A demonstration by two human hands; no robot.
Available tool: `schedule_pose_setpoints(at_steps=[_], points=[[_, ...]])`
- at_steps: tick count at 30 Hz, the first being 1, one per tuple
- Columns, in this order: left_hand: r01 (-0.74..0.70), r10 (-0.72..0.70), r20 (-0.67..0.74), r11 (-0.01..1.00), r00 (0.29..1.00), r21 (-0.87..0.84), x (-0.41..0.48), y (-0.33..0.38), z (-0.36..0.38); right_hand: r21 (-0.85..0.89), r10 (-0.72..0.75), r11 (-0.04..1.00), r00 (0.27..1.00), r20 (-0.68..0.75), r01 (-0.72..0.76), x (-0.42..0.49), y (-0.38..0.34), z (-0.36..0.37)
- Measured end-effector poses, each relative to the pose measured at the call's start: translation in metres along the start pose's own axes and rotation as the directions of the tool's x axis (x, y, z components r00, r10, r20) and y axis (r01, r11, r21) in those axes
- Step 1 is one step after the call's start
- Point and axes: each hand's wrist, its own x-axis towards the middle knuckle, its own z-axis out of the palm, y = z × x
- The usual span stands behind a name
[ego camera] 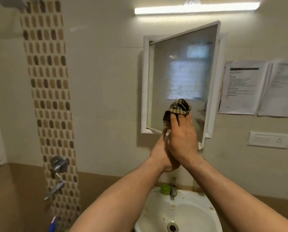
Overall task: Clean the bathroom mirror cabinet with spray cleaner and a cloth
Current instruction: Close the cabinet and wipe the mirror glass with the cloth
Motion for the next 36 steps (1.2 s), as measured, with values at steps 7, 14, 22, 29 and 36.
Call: schedule_pose_setpoints(at_steps=[7, 14, 22, 29, 36], points=[[-0.200, 0.189, -0.104, 0.974, 0.976, -0.108, 0.044, -0.038, 0.027, -0.022, 0.045, 0.999, 0.998, 0.041, -0.044, 0.020, 0.008, 0.054], [-0.136, 0.087, -0.247, 0.973, 0.965, -0.187, 0.086, -0.101, 0.073, 0.003, 0.062, 0.998, 0.995, 0.076, -0.063, 0.057, 0.000, 0.131], [-0.065, -0.006, -0.360, 0.981, 0.933, -0.185, 0.142, -0.167, 0.085, 0.016, 0.035, 0.999, 0.999, -0.004, -0.035, 0.127, -0.007, 0.173], [-0.085, -0.069, -0.483, 0.953, 0.873, -0.290, 0.200, -0.217, 0.078, -0.032, 0.064, 0.997, 0.998, -0.026, -0.065, 0.189, -0.011, 0.176], [-0.205, -0.103, -0.643, 0.899, 0.759, -0.386, 0.264, -0.256, 0.037, 0.055, 0.011, 0.999, 0.982, -0.190, 0.000, 0.281, -0.026, 0.159]])
